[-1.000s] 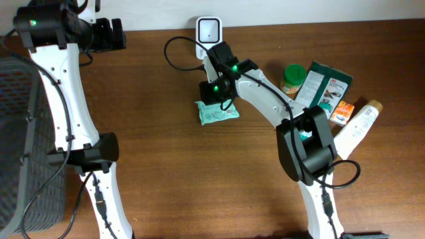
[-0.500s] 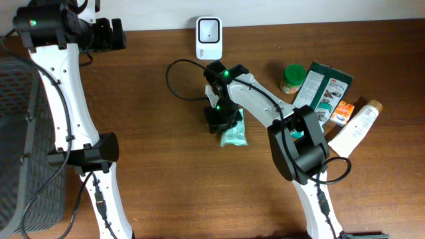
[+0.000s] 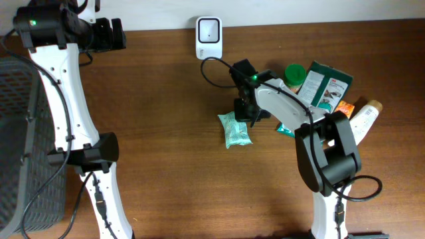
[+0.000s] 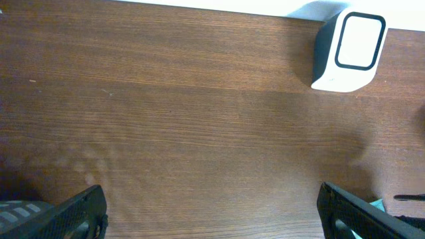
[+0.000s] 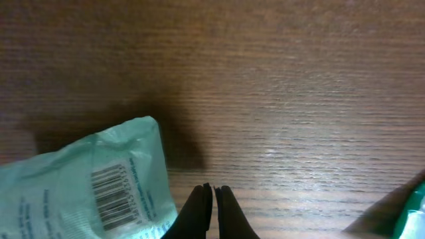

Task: Scan the item barcode

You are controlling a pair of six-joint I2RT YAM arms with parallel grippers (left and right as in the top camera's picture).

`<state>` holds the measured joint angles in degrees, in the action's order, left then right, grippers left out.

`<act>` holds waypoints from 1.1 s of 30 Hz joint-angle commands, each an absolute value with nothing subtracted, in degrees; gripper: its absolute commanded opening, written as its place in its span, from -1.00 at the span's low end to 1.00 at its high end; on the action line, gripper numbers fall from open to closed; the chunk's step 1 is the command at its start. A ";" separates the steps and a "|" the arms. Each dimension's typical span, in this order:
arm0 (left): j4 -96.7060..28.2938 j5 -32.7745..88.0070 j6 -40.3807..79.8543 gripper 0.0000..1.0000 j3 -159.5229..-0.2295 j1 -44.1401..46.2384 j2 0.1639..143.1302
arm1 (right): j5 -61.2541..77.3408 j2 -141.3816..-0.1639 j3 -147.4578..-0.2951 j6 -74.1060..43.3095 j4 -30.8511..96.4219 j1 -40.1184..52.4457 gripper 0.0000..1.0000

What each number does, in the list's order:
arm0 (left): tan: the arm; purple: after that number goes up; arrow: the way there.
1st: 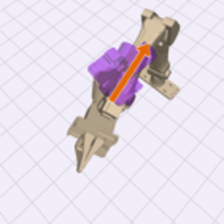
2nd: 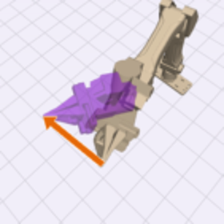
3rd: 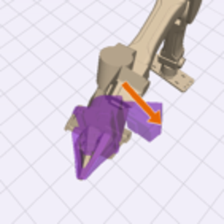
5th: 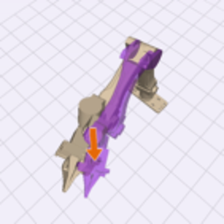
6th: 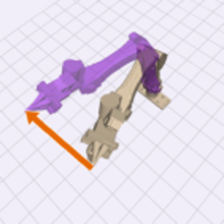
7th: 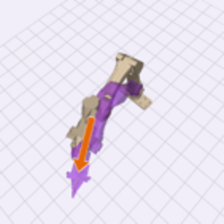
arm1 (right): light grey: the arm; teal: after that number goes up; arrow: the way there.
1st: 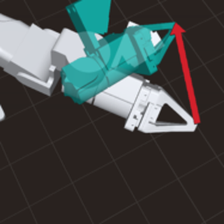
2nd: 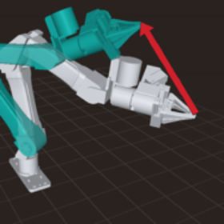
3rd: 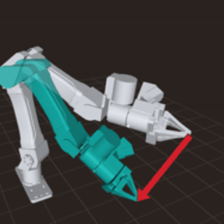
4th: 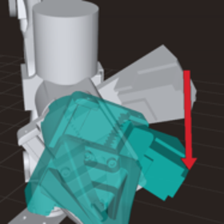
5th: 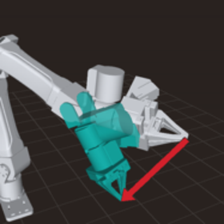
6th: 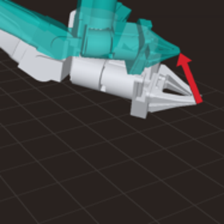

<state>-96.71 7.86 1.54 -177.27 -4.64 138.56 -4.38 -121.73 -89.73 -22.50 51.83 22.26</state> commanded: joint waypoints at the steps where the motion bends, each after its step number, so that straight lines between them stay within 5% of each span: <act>1: -96.71 7.46 1.50 0.98 -177.77 -4.91 138.82 | 5.96 -124.18 -89.25 -17.02 46.78 22.57 -0.92; 5: -96.71 7.46 1.50 0.98 -177.80 -4.91 138.82 | 17.82 -124.16 -89.80 -5.76 39.70 26.72 -0.92; 9: -96.71 7.46 1.50 0.98 -177.77 -4.91 138.82 | 20.29 -121.10 -102.48 -13.06 56.93 19.94 -0.06; 12: -96.71 7.46 1.50 0.98 -177.80 -4.91 138.82 | 23.81 -120.31 -103.39 -15.55 68.25 14.37 0.27; 21: -96.71 7.46 1.50 0.98 -177.77 -4.91 138.82 | 40.84 -120.38 -77.54 -14.02 45.21 14.15 -0.04; 22: -96.71 7.46 1.50 0.98 -177.77 -4.91 138.82 | 41.74 -120.38 -75.46 -14.04 41.32 14.83 -0.15; 23: -96.71 7.46 1.50 0.98 -177.80 -4.91 138.82 | 41.78 -120.38 -74.76 -14.04 39.75 15.44 -0.37; 24: -96.71 7.46 1.50 0.98 -177.80 -4.91 138.82 | 41.82 -120.36 -74.74 -14.04 39.29 15.75 -0.80; 25: -96.71 7.46 1.50 0.98 -177.77 -4.89 138.82 | 41.85 -120.27 -74.94 -14.02 39.13 15.66 -0.92; 33: -96.71 7.46 1.50 0.98 -177.77 -4.91 138.82 | 48.82 -99.29 -93.65 -8.82 45.65 14.11 -0.92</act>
<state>-96.66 7.86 1.54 -177.27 -4.64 138.56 47.18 -105.03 -88.55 -10.00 44.07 14.55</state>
